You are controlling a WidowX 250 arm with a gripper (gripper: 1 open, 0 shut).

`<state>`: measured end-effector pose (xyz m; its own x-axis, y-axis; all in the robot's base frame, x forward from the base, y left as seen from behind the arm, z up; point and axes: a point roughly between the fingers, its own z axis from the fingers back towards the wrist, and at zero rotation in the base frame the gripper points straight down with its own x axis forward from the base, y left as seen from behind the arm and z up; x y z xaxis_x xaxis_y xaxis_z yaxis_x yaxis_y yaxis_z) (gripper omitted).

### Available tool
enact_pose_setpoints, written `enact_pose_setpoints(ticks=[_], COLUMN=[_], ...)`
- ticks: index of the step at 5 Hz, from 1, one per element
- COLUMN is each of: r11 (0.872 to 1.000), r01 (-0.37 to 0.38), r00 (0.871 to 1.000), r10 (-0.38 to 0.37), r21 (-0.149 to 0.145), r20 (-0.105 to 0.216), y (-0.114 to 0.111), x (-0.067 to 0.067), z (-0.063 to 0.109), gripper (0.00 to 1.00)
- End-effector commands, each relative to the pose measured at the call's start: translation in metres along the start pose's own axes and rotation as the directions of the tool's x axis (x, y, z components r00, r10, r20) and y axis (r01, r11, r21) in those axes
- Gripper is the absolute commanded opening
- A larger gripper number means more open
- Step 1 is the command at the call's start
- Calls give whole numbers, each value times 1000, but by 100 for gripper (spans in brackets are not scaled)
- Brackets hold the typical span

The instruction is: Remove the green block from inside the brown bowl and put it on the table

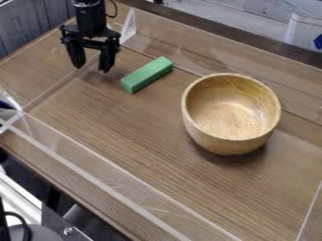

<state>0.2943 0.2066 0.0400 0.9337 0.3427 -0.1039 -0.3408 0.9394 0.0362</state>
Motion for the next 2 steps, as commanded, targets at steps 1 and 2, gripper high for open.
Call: enact_pose_setpoints(ticks=[1, 2], r11=[1000, 1000], r01=[-13, -18], r00=[997, 997], r10=[12, 17], r21=[14, 14], r20=[75, 74], y=[8, 7], x=[10, 9], z=[25, 24], gripper=[100, 100])
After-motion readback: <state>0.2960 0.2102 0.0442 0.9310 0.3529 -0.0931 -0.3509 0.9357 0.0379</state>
